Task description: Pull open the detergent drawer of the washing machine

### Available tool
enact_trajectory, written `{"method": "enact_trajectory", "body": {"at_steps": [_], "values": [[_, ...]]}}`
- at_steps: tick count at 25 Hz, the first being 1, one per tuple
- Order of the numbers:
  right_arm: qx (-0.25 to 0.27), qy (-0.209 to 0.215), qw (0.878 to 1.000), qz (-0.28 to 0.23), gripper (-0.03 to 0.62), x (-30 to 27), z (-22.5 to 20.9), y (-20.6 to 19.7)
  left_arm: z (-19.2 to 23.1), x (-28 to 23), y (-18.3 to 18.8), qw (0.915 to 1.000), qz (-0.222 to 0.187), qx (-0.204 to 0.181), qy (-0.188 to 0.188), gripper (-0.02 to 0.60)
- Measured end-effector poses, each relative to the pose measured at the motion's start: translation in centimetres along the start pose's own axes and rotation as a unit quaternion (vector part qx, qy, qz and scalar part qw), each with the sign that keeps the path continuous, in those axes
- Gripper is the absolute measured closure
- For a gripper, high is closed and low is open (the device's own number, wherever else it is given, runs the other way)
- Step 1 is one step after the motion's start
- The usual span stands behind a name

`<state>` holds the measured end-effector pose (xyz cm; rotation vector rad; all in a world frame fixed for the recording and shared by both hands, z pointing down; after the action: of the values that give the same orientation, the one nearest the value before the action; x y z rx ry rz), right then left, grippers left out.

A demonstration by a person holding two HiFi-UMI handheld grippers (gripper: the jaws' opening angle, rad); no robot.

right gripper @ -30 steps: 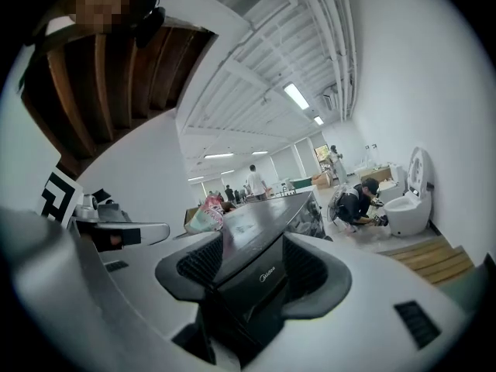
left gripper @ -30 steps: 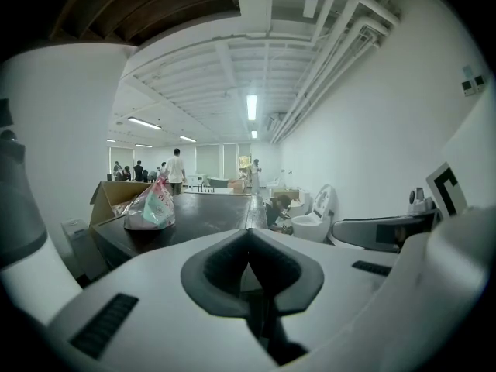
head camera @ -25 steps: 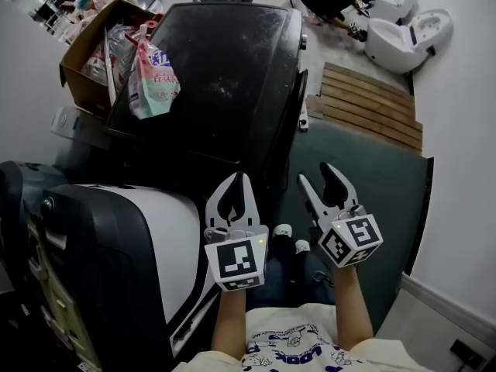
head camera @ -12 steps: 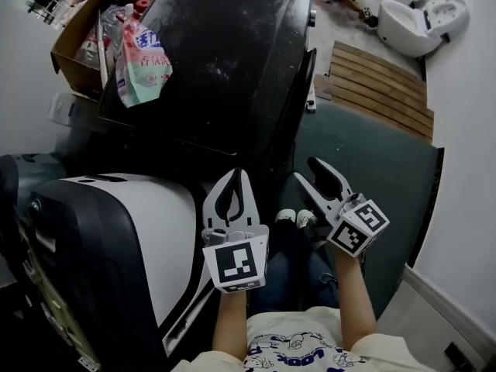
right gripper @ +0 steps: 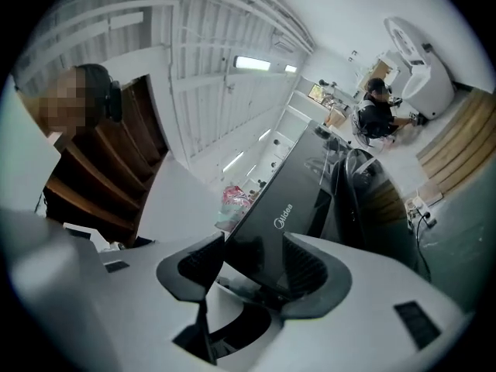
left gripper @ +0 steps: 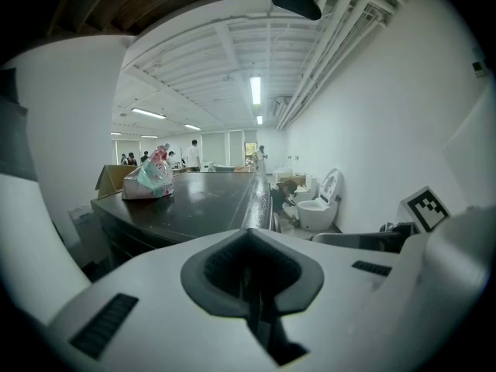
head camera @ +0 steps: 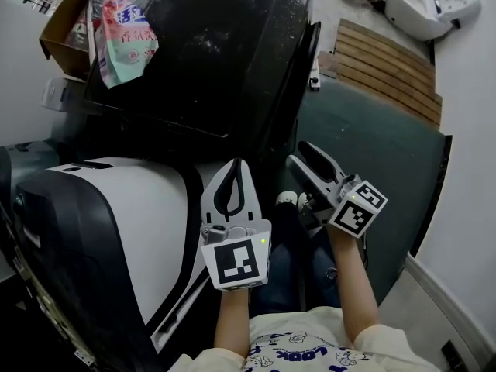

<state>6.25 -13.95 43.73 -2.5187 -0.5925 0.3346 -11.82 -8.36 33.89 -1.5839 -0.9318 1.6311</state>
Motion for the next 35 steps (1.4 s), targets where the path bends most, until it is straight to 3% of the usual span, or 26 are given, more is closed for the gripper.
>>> {"method": "enact_trajectory", "body": {"at_steps": [9, 19, 35], "values": [[-0.107, 0.093, 0.989, -0.043, 0.365, -1.3, -3.4, -1.0, -1.0, -0.8, -1.5, 1.0000, 0.008, 0.002, 0.003, 0.568], [-0.159, 0.120, 0.979, -0.033, 0.365, -3.1, -6.8, -2.5, -1.3, -2.2, -3.0, 0.9997, 0.024, 0.005, 0.004, 0.568], [-0.193, 0.158, 0.968, -0.031, 0.365, -5.9, -9.7, -2.4, -1.2, -3.5, -4.1, 0.9992, 0.039, -0.012, 0.001, 0.568]]}}
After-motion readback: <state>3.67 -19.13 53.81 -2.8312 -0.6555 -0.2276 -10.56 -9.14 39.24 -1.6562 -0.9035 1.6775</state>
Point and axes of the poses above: the fingertips, and each gripper's own axes: x backward along the fingers, z to its left, y out of its top, the point moved 10 cm from there along x, backward along the fingers, and after that the axes turned 10 degrees about z, right-handed, at the moved point
